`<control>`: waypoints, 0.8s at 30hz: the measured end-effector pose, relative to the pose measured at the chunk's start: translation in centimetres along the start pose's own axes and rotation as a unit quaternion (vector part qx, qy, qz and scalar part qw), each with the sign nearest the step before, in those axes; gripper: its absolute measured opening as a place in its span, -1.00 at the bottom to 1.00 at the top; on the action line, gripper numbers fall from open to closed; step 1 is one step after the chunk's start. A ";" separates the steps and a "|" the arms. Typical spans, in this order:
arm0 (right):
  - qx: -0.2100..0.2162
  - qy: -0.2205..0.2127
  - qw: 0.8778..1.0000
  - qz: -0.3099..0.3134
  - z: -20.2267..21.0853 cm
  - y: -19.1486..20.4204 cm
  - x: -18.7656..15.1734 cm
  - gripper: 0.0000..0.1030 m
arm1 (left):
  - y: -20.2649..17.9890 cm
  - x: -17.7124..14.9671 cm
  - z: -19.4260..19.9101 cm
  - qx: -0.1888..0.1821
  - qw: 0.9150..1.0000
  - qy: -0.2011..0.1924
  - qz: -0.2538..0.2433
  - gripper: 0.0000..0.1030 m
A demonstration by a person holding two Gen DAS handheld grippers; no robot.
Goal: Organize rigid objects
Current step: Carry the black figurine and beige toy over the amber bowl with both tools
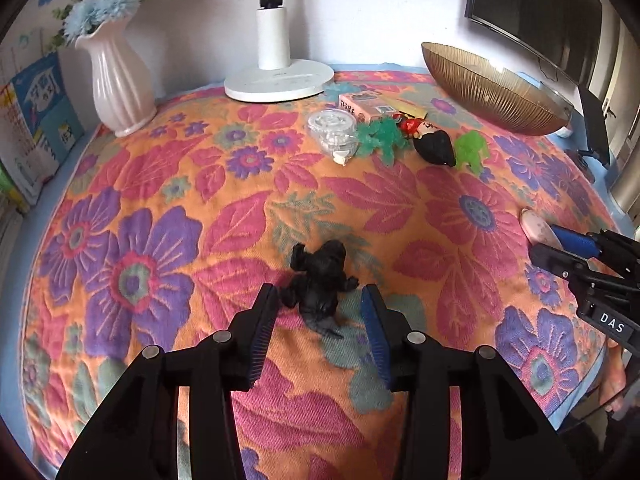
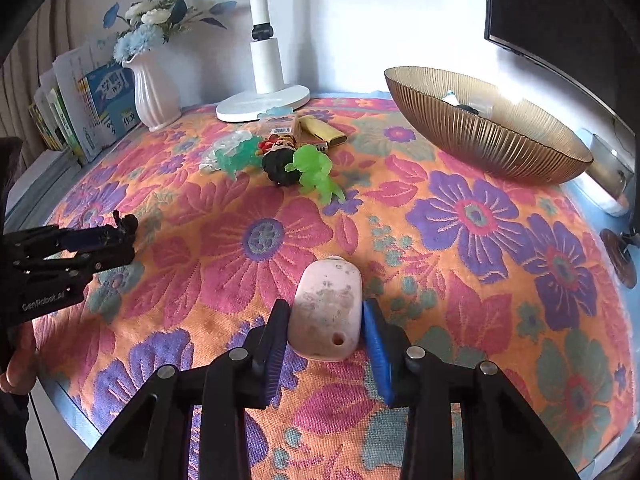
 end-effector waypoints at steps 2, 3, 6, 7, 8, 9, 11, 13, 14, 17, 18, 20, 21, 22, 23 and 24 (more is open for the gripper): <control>0.002 0.002 1.000 0.000 0.1 0.1 0.0 -0.30 | 0.0 0.0 0.2 -0.003 1.000 -0.004 0.002 -0.54; 0.007 0.002 1.000 0.000 0.3 0.2 0.0 -0.30 | -0.1 0.1 0.3 -0.008 1.000 -0.007 0.003 -0.54; 0.062 -0.006 0.998 -0.024 1.3 0.6 0.2 -0.30 | -0.6 0.7 0.7 -0.031 0.999 -0.018 0.012 -0.57; 0.074 -0.010 0.997 -0.031 1.6 0.6 0.4 -0.30 | -0.7 1.0 0.9 -0.031 0.999 -0.024 0.012 -0.57; 0.082 -0.016 0.996 -0.037 2.0 0.5 0.7 -0.30 | -1.0 1.4 1.1 -0.030 0.999 -0.027 0.008 -0.57; 0.086 -0.021 0.995 -0.041 2.4 0.3 1.0 -0.30 | -1.3 1.7 1.2 -0.031 0.999 -0.029 0.005 -0.57; 0.091 -0.033 0.994 -0.050 3.2 -0.3 1.5 -0.30 | -1.6 2.2 1.5 -0.039 0.999 -0.035 0.006 -0.57; 0.090 -0.040 0.994 -0.057 3.8 -1.1 2.0 -0.30 | -2.1 3.0 2.0 -0.043 0.998 -0.046 0.006 -0.57; 0.086 -0.045 0.994 -0.060 4.1 -1.5 2.2 -0.30 | -2.4 3.6 2.5 -0.048 0.997 -0.054 0.006 -0.57; 0.078 -0.061 0.993 -0.070 5.4 -3.0 3.0 -0.30 | -3.7 5.9 3.8 -0.065 0.995 -0.078 0.003 -0.57; 0.075 -0.067 0.992 -0.074 5.9 -3.5 3.4 -0.30 | -4.2 6.8 4.0 -0.071 0.994 -0.085 -0.001 -0.57; 0.069 -0.083 0.990 -0.088 7.2 -5.2 4.7 -0.30 | -5.7 9.1 4.5 -0.080 0.992 -0.097 -0.016 -0.57; 0.064 -0.092 0.989 -0.096 7.9 -6.3 5.5 -0.30 | -6.7 10.5 4.6 -0.084 0.991 -0.103 -0.024 -0.57; 0.059 -0.099 0.988 -0.102 8.4 -7.2 6.2 -0.30 | -7.5 11.9 4.5 -0.087 0.990 -0.107 -0.028 -0.57; 0.046 -0.106 0.988 -0.107 9.0 -8.5 7.3 -0.30 | -8.3 13.0 4.4 -0.089 0.990 -0.109 -0.032 -0.57; 0.030 -0.110 0.987 -0.112 9.4 -9.8 8.3 -0.30 | -9.1 14.3 4.4 -0.093 0.989 -0.113 -0.035 -0.57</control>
Point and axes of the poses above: each gripper's, at about its wrist camera, not at the fingertips, and z roughly against the way its jaws point, y to its left, x to its top, the point moved 7 cm from there along -z, roughly the way its jaws point, and after that the axes turned 2 degrees about -z, right-handed, at the moved point
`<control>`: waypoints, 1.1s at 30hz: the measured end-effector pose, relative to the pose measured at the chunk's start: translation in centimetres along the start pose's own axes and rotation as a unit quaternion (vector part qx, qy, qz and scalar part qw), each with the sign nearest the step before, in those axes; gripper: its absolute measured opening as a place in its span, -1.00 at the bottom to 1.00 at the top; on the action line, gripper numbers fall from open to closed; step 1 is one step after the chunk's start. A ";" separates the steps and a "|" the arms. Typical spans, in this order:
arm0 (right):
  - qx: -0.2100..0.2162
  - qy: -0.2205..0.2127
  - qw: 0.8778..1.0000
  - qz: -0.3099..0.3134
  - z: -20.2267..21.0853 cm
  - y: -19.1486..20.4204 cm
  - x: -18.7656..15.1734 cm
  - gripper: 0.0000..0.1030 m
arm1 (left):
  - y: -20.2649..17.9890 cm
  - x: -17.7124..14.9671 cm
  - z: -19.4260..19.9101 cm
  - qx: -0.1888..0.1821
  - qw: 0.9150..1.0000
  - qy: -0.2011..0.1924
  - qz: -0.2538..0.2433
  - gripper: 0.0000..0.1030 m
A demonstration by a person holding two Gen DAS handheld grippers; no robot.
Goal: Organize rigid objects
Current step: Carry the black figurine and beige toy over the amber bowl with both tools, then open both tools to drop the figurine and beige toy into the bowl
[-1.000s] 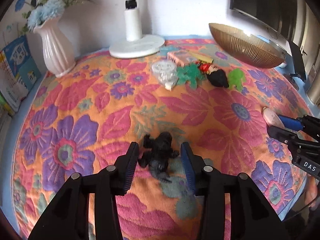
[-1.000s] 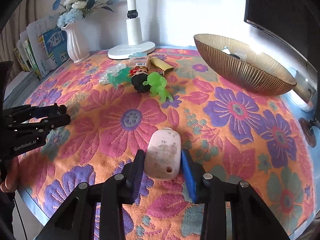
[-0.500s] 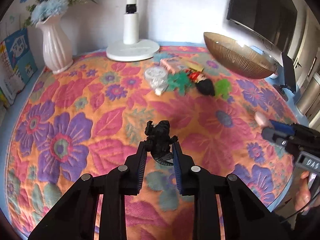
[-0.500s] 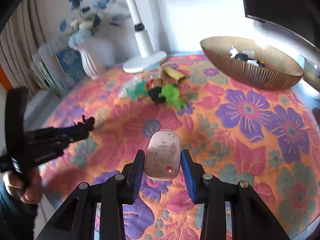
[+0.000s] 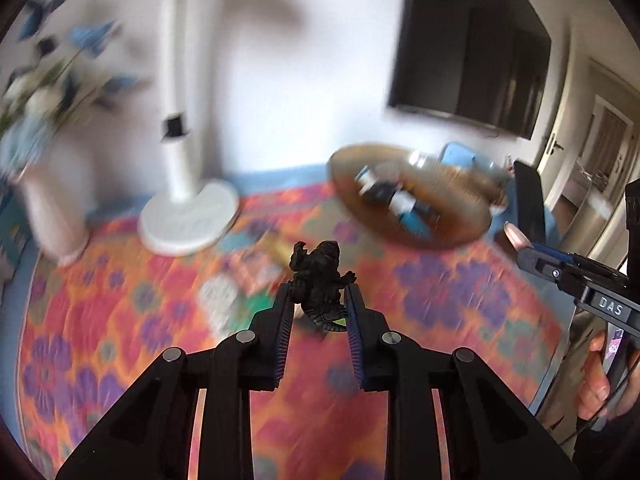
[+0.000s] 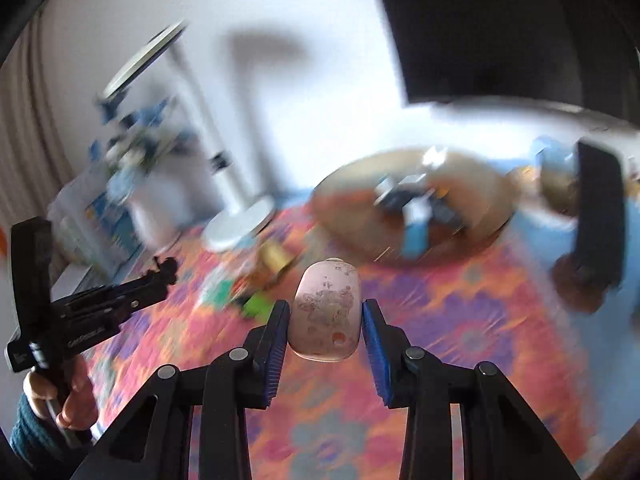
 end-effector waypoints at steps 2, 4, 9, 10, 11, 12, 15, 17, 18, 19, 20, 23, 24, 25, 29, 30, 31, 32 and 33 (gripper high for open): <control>-0.031 -0.011 0.999 -0.013 0.1 -2.3 2.8 -0.30 | -1.7 2.8 -1.3 -0.015 1.000 -0.011 -0.006 -0.57; -0.044 -0.012 0.998 -0.031 -0.2 -4.3 5.0 -0.30 | -3.6 5.2 -3.1 -0.030 0.999 -0.008 -0.011 -0.57; -0.066 0.037 0.993 -0.088 -3.7 -8.9 7.8 -0.30 | -7.0 6.8 -8.3 -0.043 0.998 0.031 -0.025 -0.57; -0.070 0.047 0.992 -0.093 -4.4 -9.5 7.8 -0.30 | -7.5 6.7 -9.4 -0.045 0.998 0.039 -0.028 -0.57; -0.073 0.056 0.991 -0.095 -5.0 -9.9 7.8 -0.30 | -7.8 6.6 -10.0 -0.046 0.998 0.044 -0.030 -0.57; -0.077 0.061 0.991 -0.095 -5.4 -10.1 7.7 -0.30 | -8.0 6.4 -10.4 -0.047 0.997 0.047 -0.030 -0.57; -0.089 0.077 0.990 -0.083 -6.8 -10.0 7.6 -0.30 | -8.3 6.0 -11.7 -0.052 0.997 0.059 -0.028 -0.57; -0.097 0.085 0.989 -0.075 -7.5 -10.0 7.3 -0.30 | -8.5 5.9 -12.2 -0.051 0.996 0.064 -0.031 -0.55; -0.099 0.088 0.989 -0.072 -7.8 -10.0 7.2 -0.30 | -8.5 5.9 -12.2 -0.051 0.996 0.064 -0.031 -0.54; -0.103 0.092 0.988 -0.070 -8.0 -10.0 7.1 -0.31 | -8.5 6.0 -12.3 -0.052 0.996 0.065 -0.032 -0.39; -0.110 0.094 0.987 -0.075 -8.0 -10.2 7.0 -0.31 | -8.3 6.2 -12.1 -0.050 0.996 0.065 -0.029 -0.14; -0.125 0.078 0.985 -0.087 -7.4 -10.6 7.3 -0.21 | -6.9 6.9 -10.5 -0.048 0.998 0.047 -0.006 -0.12; -0.125 0.072 0.985 -0.092 -6.9 -10.5 7.5 -0.14 | -6.3 7.1 -9.8 -0.048 0.998 0.042 0.000 -0.12; -0.123 0.068 0.986 -0.094 -6.5 -10.4 7.5 -0.12 | -5.5 7.2 -8.9 -0.047 0.998 0.034 0.007 -0.12; -0.119 0.047 0.987 -0.094 -4.5 -9.2 8.0 -0.11 | -1.9 7.3 -4.1 -0.026 0.999 -0.002 0.033 -0.12; -0.114 0.043 0.988 -0.096 -4.0 -8.6 8.1 -0.11 | -1.1 7.2 -3.1 -0.022 0.999 -0.008 0.036 -0.12; -0.107 0.041 0.989 -0.096 -3.6 -7.9 8.1 -0.10 | 0.1 7.1 -1.7 -0.013 0.999 -0.014 0.039 -0.12; -0.097 0.038 0.990 -0.096 -3.3 -7.1 8.2 -0.10 | 0.7 7.1 -0.9 -0.007 0.999 -0.017 0.041 -0.12; -0.086 0.037 0.991 -0.094 -3.0 -6.1 8.2 -0.10 | 2.0 7.0 0.6 0.007 0.999 -0.023 0.046 -0.12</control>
Point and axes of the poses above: each gripper's, at about its wrist camera, not at the fingertips, and z roughly against the way its jaws point, y to its left, x to its top, the point moved 7 cm from there along -z, roughly the way its jaws point, and after that the axes turned 2 degrees about -z, right-handed, at the moved point
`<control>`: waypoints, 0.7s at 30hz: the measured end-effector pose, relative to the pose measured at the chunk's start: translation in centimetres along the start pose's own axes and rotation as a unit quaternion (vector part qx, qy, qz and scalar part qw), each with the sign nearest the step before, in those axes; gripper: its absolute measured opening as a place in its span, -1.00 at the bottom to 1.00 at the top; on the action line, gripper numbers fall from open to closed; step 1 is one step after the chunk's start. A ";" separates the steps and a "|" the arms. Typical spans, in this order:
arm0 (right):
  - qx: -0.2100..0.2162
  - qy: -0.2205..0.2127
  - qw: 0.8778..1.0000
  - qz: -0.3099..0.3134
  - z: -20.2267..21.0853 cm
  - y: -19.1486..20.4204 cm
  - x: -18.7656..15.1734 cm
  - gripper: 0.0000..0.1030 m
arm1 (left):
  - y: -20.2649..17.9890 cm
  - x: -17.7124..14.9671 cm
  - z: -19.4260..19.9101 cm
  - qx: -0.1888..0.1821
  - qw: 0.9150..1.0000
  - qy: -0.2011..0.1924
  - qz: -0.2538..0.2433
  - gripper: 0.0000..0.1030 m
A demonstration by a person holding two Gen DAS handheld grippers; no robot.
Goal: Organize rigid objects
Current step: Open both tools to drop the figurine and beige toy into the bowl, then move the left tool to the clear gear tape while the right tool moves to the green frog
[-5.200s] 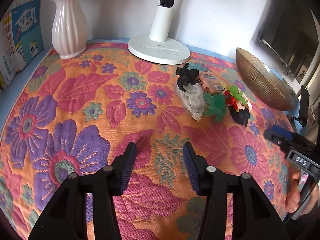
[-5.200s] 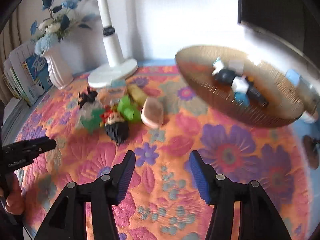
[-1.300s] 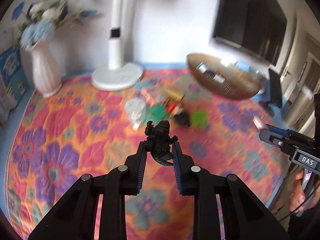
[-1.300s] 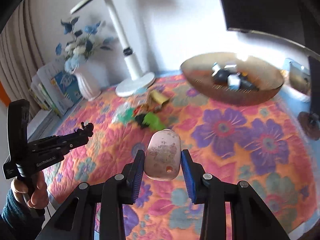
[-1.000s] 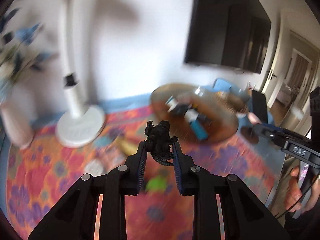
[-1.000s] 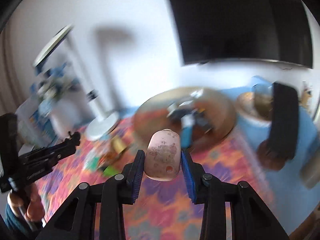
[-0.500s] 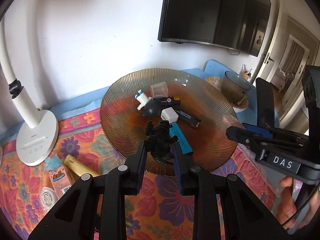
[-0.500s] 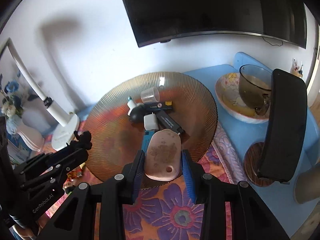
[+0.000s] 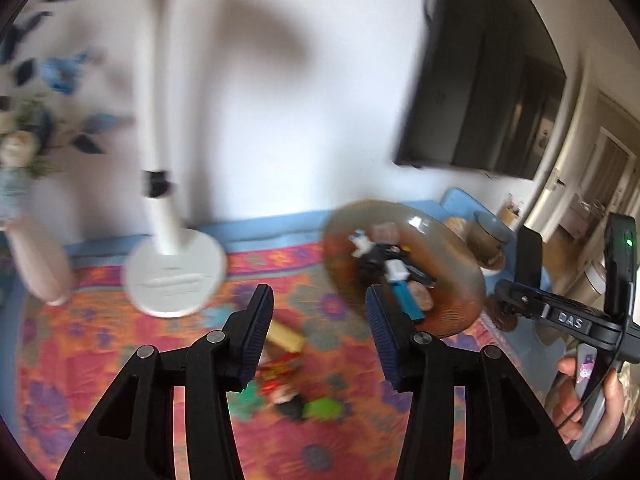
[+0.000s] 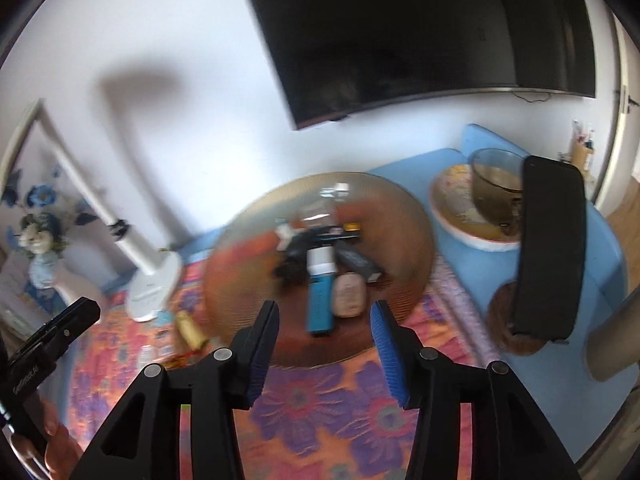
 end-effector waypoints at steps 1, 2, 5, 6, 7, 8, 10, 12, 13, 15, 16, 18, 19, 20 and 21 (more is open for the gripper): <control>0.009 -0.001 1.000 0.008 0.4 1.2 -0.2 -0.10 | 1.1 0.1 1.1 0.008 1.000 -0.007 0.007 -0.12; 0.015 -0.003 1.000 0.018 0.9 2.4 -0.4 -0.09 | 2.0 0.2 2.1 0.011 1.000 -0.014 0.015 -0.11; 0.037 -0.009 0.998 0.052 2.2 6.1 -1.5 -0.02 | 5.2 -0.2 5.6 0.023 0.998 -0.041 0.051 0.61; 0.043 -0.011 0.997 0.062 2.5 7.2 -1.9 -0.02 | 6.2 -0.6 6.3 0.032 0.997 -0.048 0.061 0.77; 0.050 -0.012 0.996 0.073 2.8 8.4 -2.4 0.00 | 7.4 -1.1 7.0 0.046 0.995 -0.051 0.069 0.82; 0.056 -0.014 0.995 0.086 3.0 9.6 -3.1 0.02 | 8.5 -1.9 7.4 0.059 0.994 -0.050 0.074 0.82; 0.066 -0.015 0.992 0.108 3.0 11.6 -4.4 0.16 | 10.3 -3.7 7.5 0.084 0.993 -0.040 0.076 0.82; 0.080 -0.010 0.989 0.123 2.3 13.1 -6.0 0.17 | 12.1 -6.0 6.9 0.116 0.990 -0.030 0.077 0.82; 0.086 -0.003 0.988 0.127 1.8 13.6 -7.0 0.18 | 13.0 -7.4 6.4 0.129 0.988 -0.020 0.078 0.82; 0.086 0.005 0.987 0.139 0.3 14.1 -8.8 0.18 | 14.6 -10.4 4.9 0.146 0.986 0.004 0.084 0.82; 0.083 0.009 0.986 0.145 -0.6 14.2 -9.7 0.19 | 15.5 -12.4 3.6 0.150 0.984 0.024 0.089 0.82; 0.074 0.017 0.985 0.156 -2.9 13.9 -11.6 0.24 | 16.2 -15.0 1.7 0.141 0.983 0.057 0.101 0.82; 0.074 0.024 0.984 0.161 -4.2 13.7 -12.8 0.24 | 16.5 -16.3 0.7 0.122 0.983 0.074 0.113 0.81; 0.080 0.030 0.983 0.163 -5.2 13.5 -13.7 0.24 | 17.1 -17.8 -0.4 0.104 0.981 0.091 0.134 0.81; 0.089 0.038 0.982 0.159 -6.3 13.1 -14.8 0.24 | 17.7 -18.9 -1.2 0.099 0.977 0.108 0.154 0.76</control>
Point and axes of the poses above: each gripper's, at about its wrist camera, not at the fingertips, and z roughly against the way its jaws point, y to its left, x to its top, the point moved 7 cm from there along -z, roughly the way its jaws point, and after that the axes turned 2 degrees about -z, right-handed, at the moved point
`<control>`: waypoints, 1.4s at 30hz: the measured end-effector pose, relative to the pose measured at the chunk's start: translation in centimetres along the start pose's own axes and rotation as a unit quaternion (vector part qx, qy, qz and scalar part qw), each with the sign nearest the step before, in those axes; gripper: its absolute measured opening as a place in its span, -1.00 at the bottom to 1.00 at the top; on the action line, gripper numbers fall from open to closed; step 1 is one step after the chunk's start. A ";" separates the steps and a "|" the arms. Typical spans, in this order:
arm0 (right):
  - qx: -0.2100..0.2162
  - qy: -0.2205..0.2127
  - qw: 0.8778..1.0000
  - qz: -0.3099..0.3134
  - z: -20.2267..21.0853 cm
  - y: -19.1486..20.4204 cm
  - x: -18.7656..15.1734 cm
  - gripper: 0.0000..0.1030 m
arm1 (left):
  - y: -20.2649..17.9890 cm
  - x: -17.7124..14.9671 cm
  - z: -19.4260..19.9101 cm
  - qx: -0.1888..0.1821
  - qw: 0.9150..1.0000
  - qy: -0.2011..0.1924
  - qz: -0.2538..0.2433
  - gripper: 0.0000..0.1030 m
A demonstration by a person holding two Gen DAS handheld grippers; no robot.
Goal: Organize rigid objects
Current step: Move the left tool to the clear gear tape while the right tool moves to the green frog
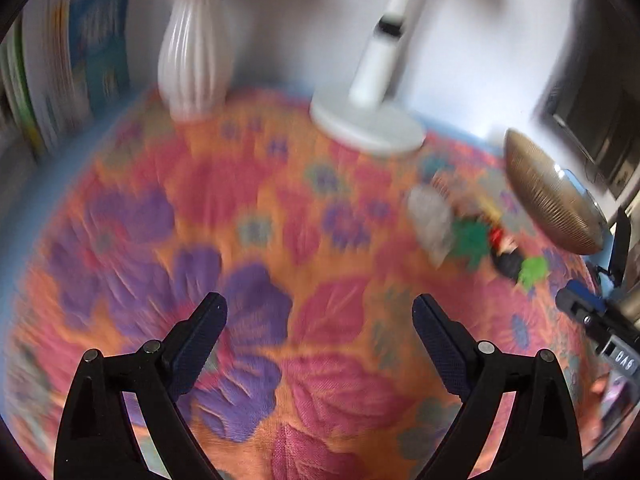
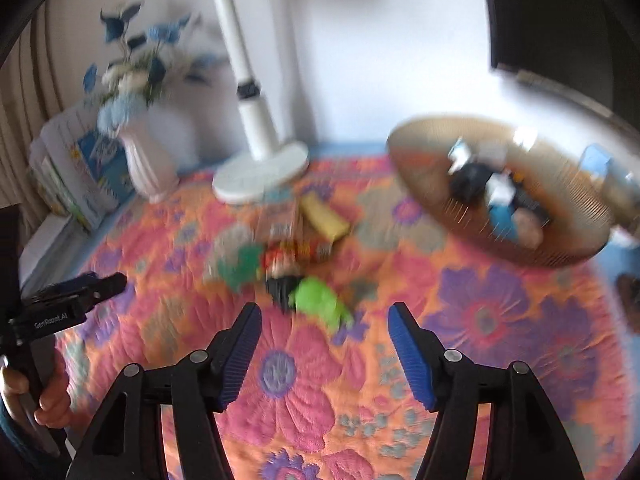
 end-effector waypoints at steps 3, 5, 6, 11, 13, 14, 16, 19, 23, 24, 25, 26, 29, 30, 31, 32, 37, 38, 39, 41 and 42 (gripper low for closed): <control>0.003 0.027 1.000 -0.014 -1.9 -0.8 -1.9 0.24 | -0.5 0.6 1.9 -0.022 0.999 -0.047 -0.007 0.82; 0.003 0.016 1.000 -0.013 -1.6 -0.9 -1.5 0.33 | -0.6 0.0 1.3 -0.012 0.999 -0.032 -0.012 0.83; -0.002 0.011 1.000 -0.014 -1.5 -1.0 -1.4 0.54 | -0.7 -0.5 0.7 -0.012 1.000 -0.008 -0.013 0.83; -0.017 0.018 1.000 -0.019 -1.9 -1.3 -1.6 0.63 | -0.9 -0.8 0.8 -0.022 1.000 -0.016 -0.015 0.84; -0.022 0.024 0.999 -0.017 -2.1 -1.3 -1.8 0.63 | -0.6 -0.8 1.0 -0.034 0.999 -0.019 -0.006 0.89; -0.023 0.027 0.999 -0.017 -2.2 -1.3 -1.9 0.64 | -0.6 -0.9 1.1 -0.041 0.999 -0.020 -0.003 0.92; -0.029 0.038 0.999 -0.019 -2.5 -1.4 -2.1 0.72 | -0.5 -1.0 1.1 -0.056 0.998 -0.023 0.005 0.96; -0.039 0.054 0.997 -0.025 -3.0 -1.8 -2.3 0.78 | -0.2 -0.8 0.9 -0.068 0.997 -0.025 0.014 0.98; -0.049 0.057 0.997 -0.019 -3.0 -1.7 -2.4 0.84 | -0.1 -0.9 0.8 -0.067 0.997 -0.026 0.014 0.98; -0.051 0.058 0.997 -0.017 -3.1 -1.7 -2.4 0.85 | -0.1 -0.9 0.8 -0.064 0.998 -0.026 0.013 0.98; -0.055 0.060 0.997 -0.015 -3.1 -1.7 -2.5 0.85 | -0.2 -0.9 0.7 -0.058 0.998 -0.025 0.010 0.98; -0.062 0.056 0.996 -0.014 -2.9 -1.8 -2.5 0.85 | -0.4 -0.9 0.6 -0.050 0.998 -0.022 0.004 0.98; -0.073 0.032 0.997 -0.023 -1.9 -2.0 -1.9 0.85 | -1.2 -0.8 0.1 -0.011 0.999 0.004 -0.031 0.98; -0.067 0.035 0.997 -0.026 -1.7 -1.9 -2.0 0.85 | -1.5 -0.7 0.3 -0.007 0.999 0.007 -0.041 0.97; -0.058 0.045 0.997 -0.032 -1.8 -1.9 -1.9 0.80 | -2.2 0.0 0.8 -0.007 0.999 -0.001 -0.054 0.96; -0.049 0.054 0.997 -0.040 -1.7 -1.9 -1.9 0.75 | -2.8 0.7 1.3 -0.009 0.998 -0.010 -0.062 0.96; -0.006 0.038 0.998 -0.046 -0.7 -0.9 0.7 0.38 | -7.3 5.4 1.2 -0.011 0.992 -0.018 -0.127 0.97; -0.012 0.036 0.999 -0.038 -0.9 -0.7 1.2 0.33 | -7.9 5.9 0.6 -0.009 0.991 -0.014 -0.136 0.97; -0.014 0.037 0.999 -0.033 -1.2 -0.6 1.6 0.22 | -8.4 6.6 -0.3 -0.002 0.989 -0.011 -0.146 0.96; -0.009 0.039 0.999 -0.029 -1.9 -0.4 2.0 0.10 | -9.3 7.2 -2.2 0.010 0.986 -0.006 -0.167 0.78; -0.006 0.040 0.999 -0.027 -2.2 -0.3 2.1 0.07 | -9.8 7.2 -3.0 0.009 0.984 -0.001 -0.176 0.69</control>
Point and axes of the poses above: each gripper's, at about its wrist camera, not at the fingertips, and z roughly against the way its jaws point, y to its left, x to its top, the point moved 7 cm from there along -z, roughly the way its jaws point, and after that the axes turned 2 degrees about -z, right-handed, at the moved point
